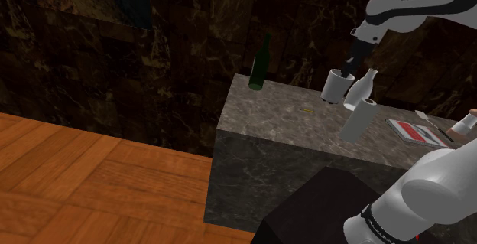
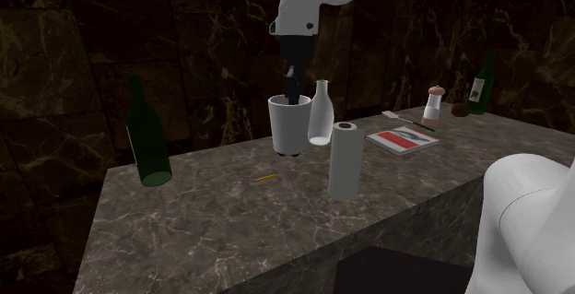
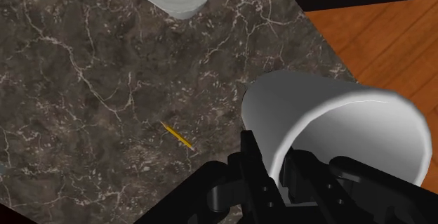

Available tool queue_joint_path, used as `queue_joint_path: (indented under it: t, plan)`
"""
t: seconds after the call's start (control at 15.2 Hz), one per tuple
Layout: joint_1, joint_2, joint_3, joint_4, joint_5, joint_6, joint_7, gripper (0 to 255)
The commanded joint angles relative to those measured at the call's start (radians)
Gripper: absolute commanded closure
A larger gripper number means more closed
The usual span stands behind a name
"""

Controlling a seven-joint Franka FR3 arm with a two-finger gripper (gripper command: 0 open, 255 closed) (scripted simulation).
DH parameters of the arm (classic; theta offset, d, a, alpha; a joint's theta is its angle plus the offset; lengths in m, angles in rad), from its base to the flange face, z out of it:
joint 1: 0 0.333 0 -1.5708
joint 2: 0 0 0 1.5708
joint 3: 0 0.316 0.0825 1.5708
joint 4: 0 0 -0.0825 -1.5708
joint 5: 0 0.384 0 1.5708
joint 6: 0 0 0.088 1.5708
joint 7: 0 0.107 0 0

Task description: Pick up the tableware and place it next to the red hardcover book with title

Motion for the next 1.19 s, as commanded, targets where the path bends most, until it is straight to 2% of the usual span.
queue_joint_path:
  t: [0.0,0.26,0.73,1.12]
  plan:
    - [0.002,-0.003,0.004,0.026,0.000,-0.029,0.005,255]
    - [0.003,-0.003,0.007,0.071,0.002,-0.074,0.007,255]
    - [-0.058,0.017,-0.110,0.112,-0.028,-0.097,-0.166,255]
    - [-0.103,0.086,-0.226,0.191,-0.021,-0.114,-0.335,255]
